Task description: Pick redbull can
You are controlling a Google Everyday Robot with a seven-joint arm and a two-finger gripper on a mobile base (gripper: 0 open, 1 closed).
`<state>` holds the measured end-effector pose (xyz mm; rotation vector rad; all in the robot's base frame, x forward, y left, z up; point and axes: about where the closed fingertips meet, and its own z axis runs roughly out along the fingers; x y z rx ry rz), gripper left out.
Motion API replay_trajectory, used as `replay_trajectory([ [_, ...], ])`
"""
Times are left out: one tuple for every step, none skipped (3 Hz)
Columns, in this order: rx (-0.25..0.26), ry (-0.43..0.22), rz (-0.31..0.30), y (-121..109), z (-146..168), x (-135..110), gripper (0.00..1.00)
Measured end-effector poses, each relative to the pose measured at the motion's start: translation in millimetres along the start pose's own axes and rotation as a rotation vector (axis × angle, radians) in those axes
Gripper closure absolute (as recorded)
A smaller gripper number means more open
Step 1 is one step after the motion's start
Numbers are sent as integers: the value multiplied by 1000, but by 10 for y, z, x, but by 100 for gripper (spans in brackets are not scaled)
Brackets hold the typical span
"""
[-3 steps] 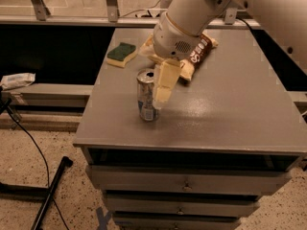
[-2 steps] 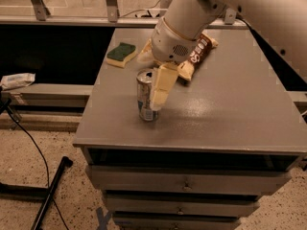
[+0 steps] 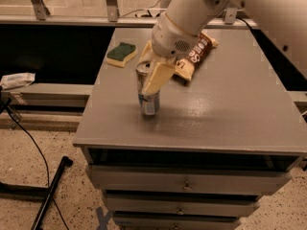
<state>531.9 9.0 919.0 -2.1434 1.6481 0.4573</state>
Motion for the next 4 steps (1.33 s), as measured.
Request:
replay_trajectory([
  [34,-42,-23,-15,-232,-76,88],
  [113,-164,-55,-22,-606,-151,100],
  [127,-204,-57,1,-700,-189,100],
  [127,-201,-58,-4,-691,-190,100],
])
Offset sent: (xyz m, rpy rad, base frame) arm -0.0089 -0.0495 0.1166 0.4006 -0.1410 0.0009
